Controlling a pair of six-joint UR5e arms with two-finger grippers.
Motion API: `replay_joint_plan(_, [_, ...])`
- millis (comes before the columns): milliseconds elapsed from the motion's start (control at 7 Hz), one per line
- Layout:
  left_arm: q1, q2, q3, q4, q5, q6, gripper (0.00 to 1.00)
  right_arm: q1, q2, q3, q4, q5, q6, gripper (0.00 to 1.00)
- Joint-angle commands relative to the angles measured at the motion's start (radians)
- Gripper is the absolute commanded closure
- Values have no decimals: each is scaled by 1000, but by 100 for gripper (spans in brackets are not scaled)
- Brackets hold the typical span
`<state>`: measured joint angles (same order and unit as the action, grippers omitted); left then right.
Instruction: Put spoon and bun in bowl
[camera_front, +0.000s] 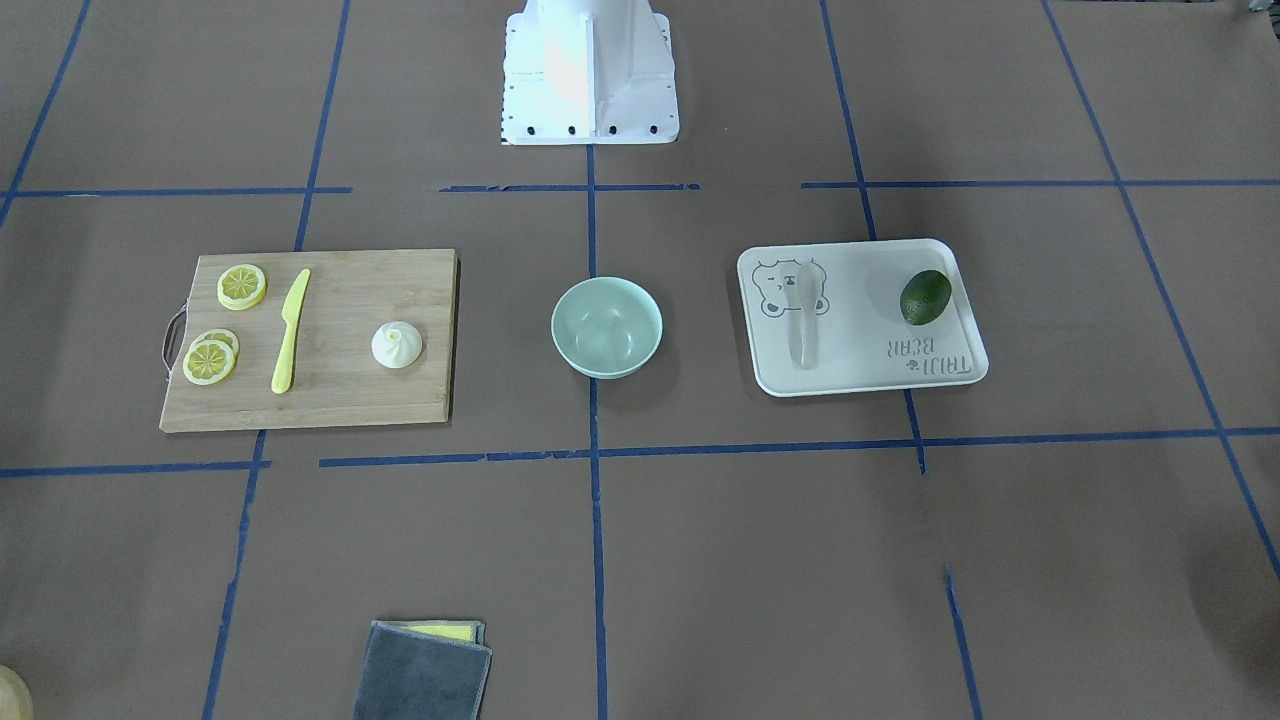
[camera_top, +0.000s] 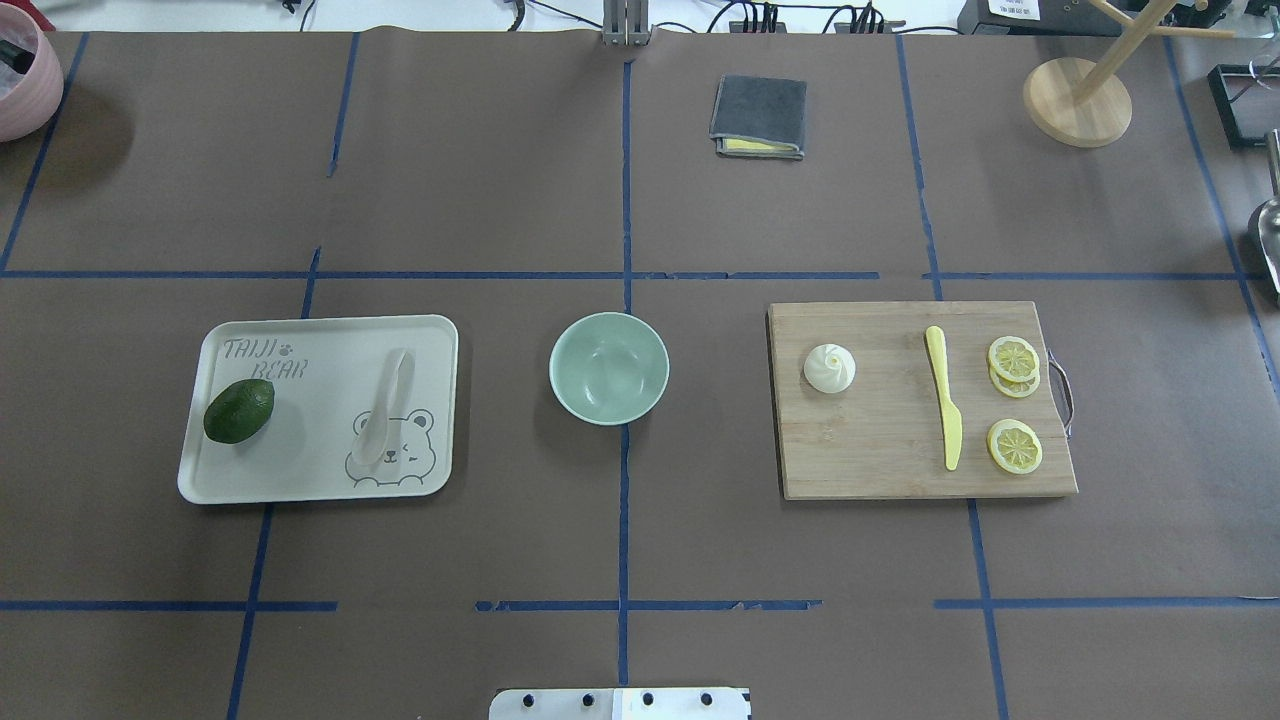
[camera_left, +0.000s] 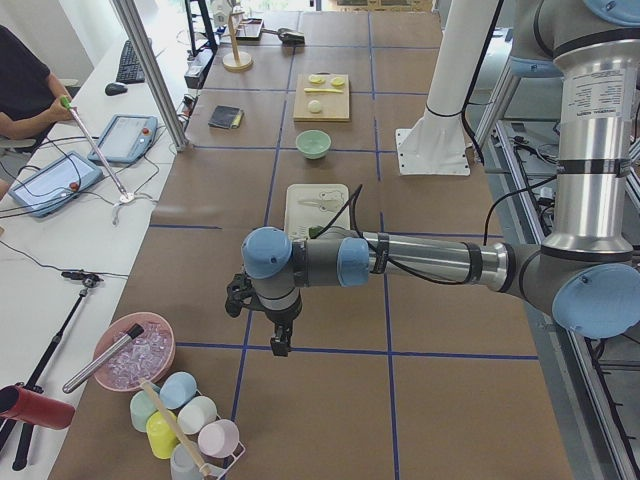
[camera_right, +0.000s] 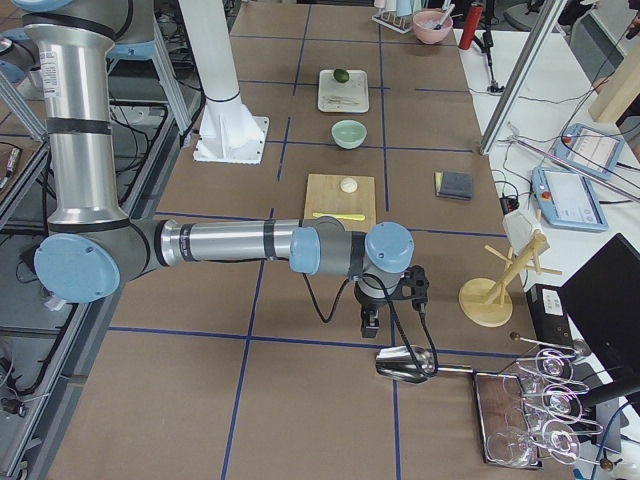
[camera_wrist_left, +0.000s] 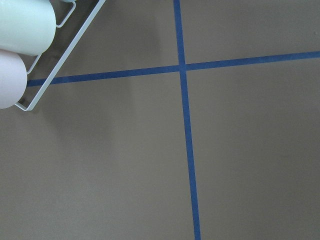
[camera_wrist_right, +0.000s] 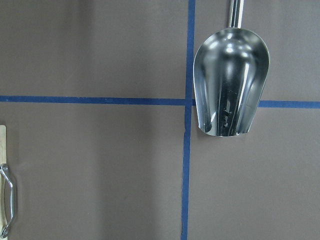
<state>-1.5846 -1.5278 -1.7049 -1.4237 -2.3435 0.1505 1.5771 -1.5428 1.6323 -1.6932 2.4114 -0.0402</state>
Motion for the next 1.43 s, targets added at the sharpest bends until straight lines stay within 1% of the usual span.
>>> replay_joint_plan(0, [0, 0, -4, -4, 0, 0, 0, 0, 1, 0, 0, -8, 0, 0])
replay_joint_plan(143, [0, -2, -16, -9, -2, -2, 0, 0, 1, 1, 1, -8, 2, 0])
replay_joint_plan(286, [0, -24, -15, -27, -2, -3, 0, 0, 3, 6, 0, -6, 3, 0])
replay_joint_plan(429, [17, -41, -15, -74, -3, -5, 0, 0, 6, 11, 1, -3, 3, 0])
replay_joint_plan(571, [29, -43, -15, -196, -4, -6, 0, 0, 12, 15, 1, -3, 3, 0])
replay_joint_plan(714, [50, -43, -18, -296, -5, -131, 0, -2, 13, 32, 1, -3, 5, 0])
replay_joint_plan(857, [123, -43, -51, -381, -2, -261, 0, -3, 30, 32, 1, -2, 3, 0])
replay_joint_plan(1000, [199, -45, -99, -389, -2, -357, 0, -9, 41, 32, 3, -3, 3, 0])
replay_joint_plan(1143, [268, -49, -160, -408, 3, -502, 0, -8, 82, 28, 1, -6, 5, 0])
replay_joint_plan(1286, [323, -67, -189, -414, 6, -605, 0, -11, 89, 21, 0, -2, 3, 0])
